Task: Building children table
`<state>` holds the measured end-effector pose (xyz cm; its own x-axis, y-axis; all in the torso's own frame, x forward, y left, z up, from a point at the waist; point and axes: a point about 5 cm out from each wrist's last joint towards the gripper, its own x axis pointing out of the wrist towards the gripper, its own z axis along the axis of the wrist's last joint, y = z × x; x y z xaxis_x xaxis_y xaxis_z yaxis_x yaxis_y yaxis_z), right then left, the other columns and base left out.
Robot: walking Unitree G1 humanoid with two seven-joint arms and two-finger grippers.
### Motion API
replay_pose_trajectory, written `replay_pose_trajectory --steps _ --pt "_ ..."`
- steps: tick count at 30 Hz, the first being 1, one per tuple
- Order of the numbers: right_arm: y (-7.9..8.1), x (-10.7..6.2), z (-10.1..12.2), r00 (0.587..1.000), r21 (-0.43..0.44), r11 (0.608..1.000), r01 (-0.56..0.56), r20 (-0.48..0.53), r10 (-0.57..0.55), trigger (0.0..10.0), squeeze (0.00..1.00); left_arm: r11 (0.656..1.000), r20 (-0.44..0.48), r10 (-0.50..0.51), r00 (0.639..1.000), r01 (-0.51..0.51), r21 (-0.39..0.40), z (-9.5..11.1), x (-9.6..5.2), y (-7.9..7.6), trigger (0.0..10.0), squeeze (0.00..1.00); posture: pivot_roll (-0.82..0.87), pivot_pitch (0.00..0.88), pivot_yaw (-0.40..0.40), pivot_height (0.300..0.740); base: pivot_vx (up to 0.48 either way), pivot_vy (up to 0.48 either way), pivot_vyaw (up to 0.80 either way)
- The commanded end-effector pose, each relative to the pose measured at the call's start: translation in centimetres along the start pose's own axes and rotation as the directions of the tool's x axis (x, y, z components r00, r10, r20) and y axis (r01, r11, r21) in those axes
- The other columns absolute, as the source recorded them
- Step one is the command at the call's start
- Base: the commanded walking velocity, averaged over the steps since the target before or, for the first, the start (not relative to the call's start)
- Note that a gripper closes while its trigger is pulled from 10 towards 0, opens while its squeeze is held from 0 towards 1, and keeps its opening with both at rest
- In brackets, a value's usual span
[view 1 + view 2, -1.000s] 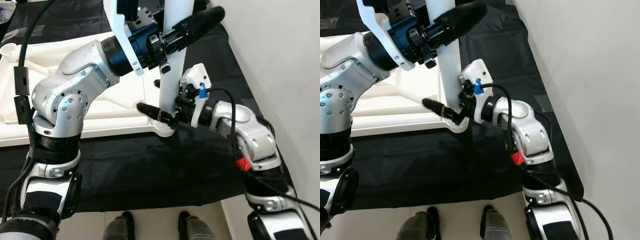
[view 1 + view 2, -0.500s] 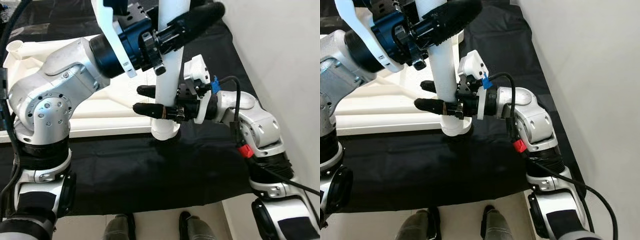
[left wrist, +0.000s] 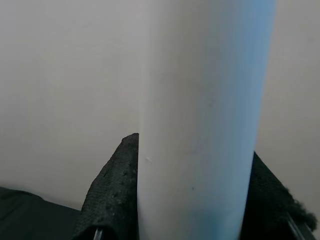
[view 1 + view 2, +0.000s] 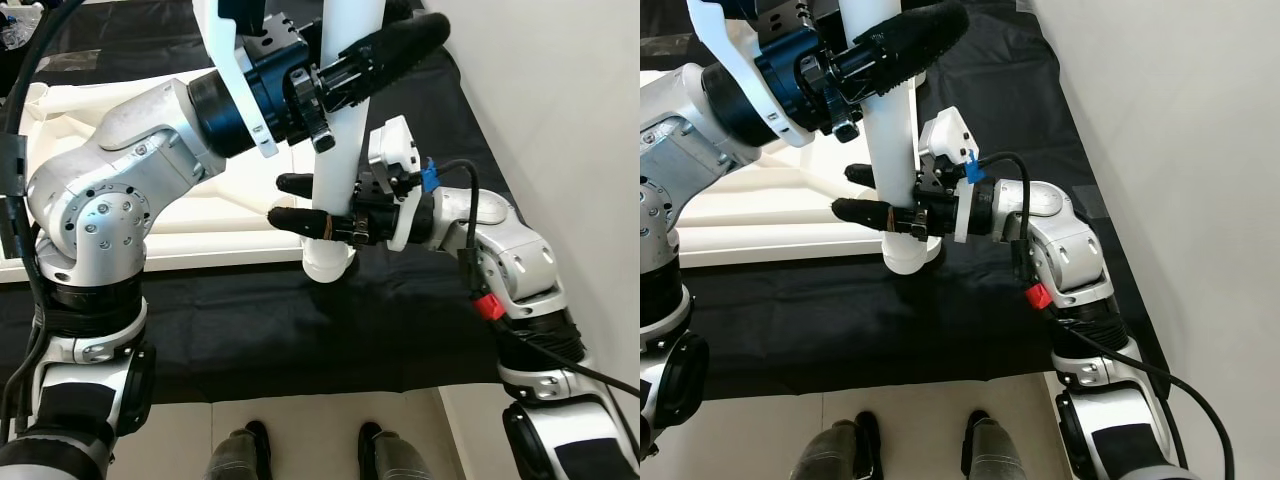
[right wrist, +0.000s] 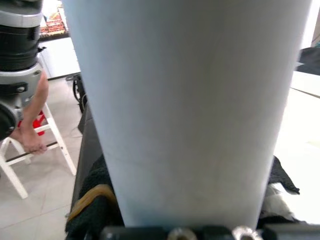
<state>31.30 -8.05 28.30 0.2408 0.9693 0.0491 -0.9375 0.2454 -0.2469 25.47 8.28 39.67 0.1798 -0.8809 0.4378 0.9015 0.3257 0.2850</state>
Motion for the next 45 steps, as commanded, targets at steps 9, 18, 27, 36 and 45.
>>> replay_pose_trajectory --steps 9,18,27,36,45 --pt "-1.4 0.4 -0.5 0.984 -0.025 0.985 0.170 -0.057 -0.172 0.0 0.00 0.997 0.036 -0.058 0.998 0.056 0.050 1.3 0.9 -0.6 10.0 1.00 0.00 0.286 0.038 0.740 0.000 0.000 0.00" --pt "-3.7 0.1 -0.2 0.950 -0.089 0.950 0.299 -0.063 -0.304 0.0 0.00 0.995 0.246 0.100 0.964 -0.099 -0.017 6.9 -2.4 2.0 10.0 1.00 0.02 0.297 0.034 0.740 0.000 0.000 0.00" --pt "-6.6 -1.5 0.8 0.912 -0.091 0.909 0.406 -0.026 -0.410 0.0 0.00 0.974 0.290 0.214 0.933 -0.181 -0.138 9.0 -8.8 2.6 10.0 1.00 0.05 0.315 0.030 0.740 0.000 0.000 0.00" --pt "-6.6 -1.7 4.3 0.963 -0.029 0.990 0.139 0.236 -0.129 10.0 0.00 0.847 -0.355 -0.025 0.935 -0.169 -0.504 -5.9 -12.7 -10.7 10.0 0.00 0.06 0.347 0.027 0.740 0.000 0.000 0.00" --pt "-4.5 -1.5 3.9 0.959 -0.095 0.980 -0.176 0.206 0.192 10.0 0.00 0.795 -0.533 -0.012 0.846 -0.315 -0.518 -9.0 -13.5 -15.6 10.0 0.00 0.07 0.362 0.033 0.740 0.000 0.000 0.00"
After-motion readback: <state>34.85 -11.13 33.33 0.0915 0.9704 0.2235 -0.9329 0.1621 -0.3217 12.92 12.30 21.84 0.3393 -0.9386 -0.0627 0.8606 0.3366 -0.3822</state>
